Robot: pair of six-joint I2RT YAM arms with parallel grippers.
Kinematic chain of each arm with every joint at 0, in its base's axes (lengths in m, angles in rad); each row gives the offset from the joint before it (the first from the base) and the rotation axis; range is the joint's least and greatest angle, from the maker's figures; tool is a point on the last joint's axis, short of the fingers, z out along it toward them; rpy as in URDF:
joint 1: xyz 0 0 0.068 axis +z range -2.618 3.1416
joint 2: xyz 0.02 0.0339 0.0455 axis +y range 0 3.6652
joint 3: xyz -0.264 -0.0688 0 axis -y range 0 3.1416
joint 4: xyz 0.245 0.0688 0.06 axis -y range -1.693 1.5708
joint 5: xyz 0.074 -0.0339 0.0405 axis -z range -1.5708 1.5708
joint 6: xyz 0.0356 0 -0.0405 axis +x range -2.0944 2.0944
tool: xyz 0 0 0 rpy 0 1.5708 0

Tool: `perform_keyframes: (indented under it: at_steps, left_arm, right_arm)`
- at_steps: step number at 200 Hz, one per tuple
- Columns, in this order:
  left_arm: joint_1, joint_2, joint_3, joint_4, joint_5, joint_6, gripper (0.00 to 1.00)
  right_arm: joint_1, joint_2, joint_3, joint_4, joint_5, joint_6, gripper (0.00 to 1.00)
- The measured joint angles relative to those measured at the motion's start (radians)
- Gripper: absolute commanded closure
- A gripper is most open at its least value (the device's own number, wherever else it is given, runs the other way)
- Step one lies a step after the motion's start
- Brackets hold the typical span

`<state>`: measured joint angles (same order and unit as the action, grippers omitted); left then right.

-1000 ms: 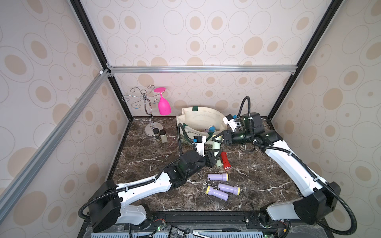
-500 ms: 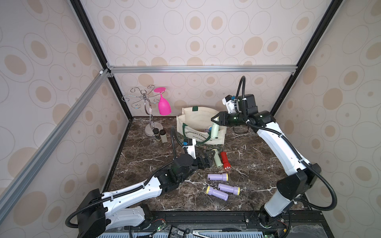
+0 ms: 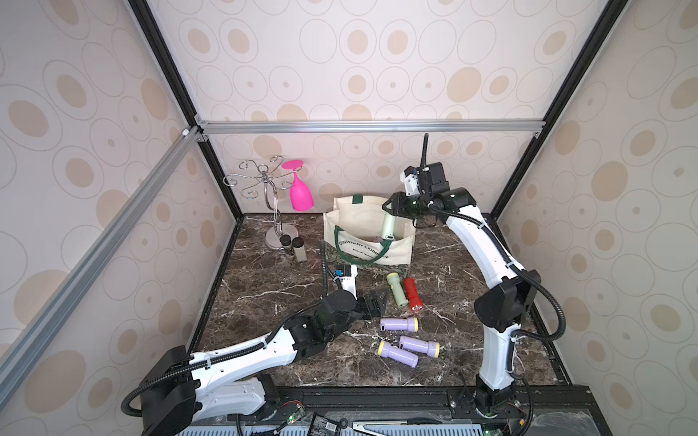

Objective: Put the flashlights into the tote bags
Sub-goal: Place the flashlight in the canvas bag.

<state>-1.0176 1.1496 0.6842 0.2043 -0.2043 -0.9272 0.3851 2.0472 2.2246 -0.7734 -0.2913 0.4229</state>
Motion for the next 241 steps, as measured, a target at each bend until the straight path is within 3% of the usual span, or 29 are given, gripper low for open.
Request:
perform_keyframes:
  at_steps: [31, 65, 95, 171, 203, 241]
  left_arm:
    - [0.000, 0.031, 0.000, -0.001, 0.011, 0.001, 0.07]
    - [-0.004, 0.092, 0.001, -0.002, 0.040, 0.006, 0.09]
    - [-0.009, 0.153, 0.012, -0.012, 0.057, 0.013, 0.10]
    - [-0.012, 0.201, 0.029, -0.013, 0.069, 0.014, 0.11]
    - [-0.018, 0.214, 0.037, -0.020, 0.069, 0.014, 0.11]
    - [-0.030, 0.220, 0.039, -0.021, 0.078, 0.016, 0.14]
  right_arm:
    - [0.000, 0.073, 0.014, -0.001, 0.020, -0.002, 1.00]
    - [0.007, 0.132, 0.035, -0.012, 0.035, -0.033, 0.93]
    - [0.020, 0.133, 0.048, -0.031, 0.042, -0.070, 0.80]
    - [0.027, 0.130, 0.048, -0.045, 0.084, -0.145, 0.34]
    - [0.032, 0.112, 0.049, -0.061, 0.097, -0.161, 0.25]
    - [0.035, 0.081, 0.065, -0.092, 0.109, -0.178, 0.23]
